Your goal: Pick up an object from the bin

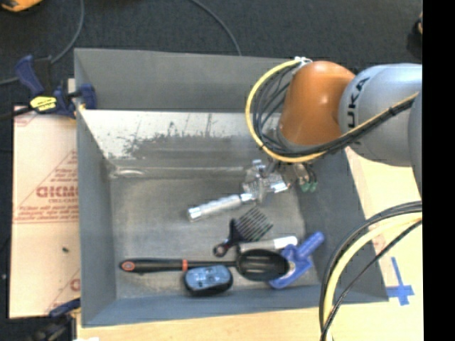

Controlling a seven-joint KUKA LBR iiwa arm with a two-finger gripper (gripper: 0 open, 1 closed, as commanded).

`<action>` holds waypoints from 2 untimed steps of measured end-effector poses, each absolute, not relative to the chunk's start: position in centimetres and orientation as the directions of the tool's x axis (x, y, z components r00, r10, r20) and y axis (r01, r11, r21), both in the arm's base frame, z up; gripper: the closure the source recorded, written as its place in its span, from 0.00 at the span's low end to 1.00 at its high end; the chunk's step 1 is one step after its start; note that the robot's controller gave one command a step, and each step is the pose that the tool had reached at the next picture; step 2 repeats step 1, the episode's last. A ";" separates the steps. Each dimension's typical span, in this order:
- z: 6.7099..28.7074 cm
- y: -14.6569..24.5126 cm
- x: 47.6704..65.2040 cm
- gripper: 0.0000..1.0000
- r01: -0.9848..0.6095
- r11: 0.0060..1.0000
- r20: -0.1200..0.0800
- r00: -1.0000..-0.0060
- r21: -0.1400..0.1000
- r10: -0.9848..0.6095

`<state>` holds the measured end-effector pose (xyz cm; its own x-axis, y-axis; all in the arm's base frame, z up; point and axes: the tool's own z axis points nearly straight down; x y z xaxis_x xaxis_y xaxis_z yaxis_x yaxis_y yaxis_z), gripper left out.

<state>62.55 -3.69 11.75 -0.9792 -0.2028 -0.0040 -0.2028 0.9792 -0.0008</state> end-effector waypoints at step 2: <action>12.7 -3.7 62.5 1.00 -0.203 0.979 -0.003 -0.979 -0.001 -0.203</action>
Offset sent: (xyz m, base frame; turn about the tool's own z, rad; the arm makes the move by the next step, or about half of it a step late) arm -0.0002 0.0000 0.0701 0.0000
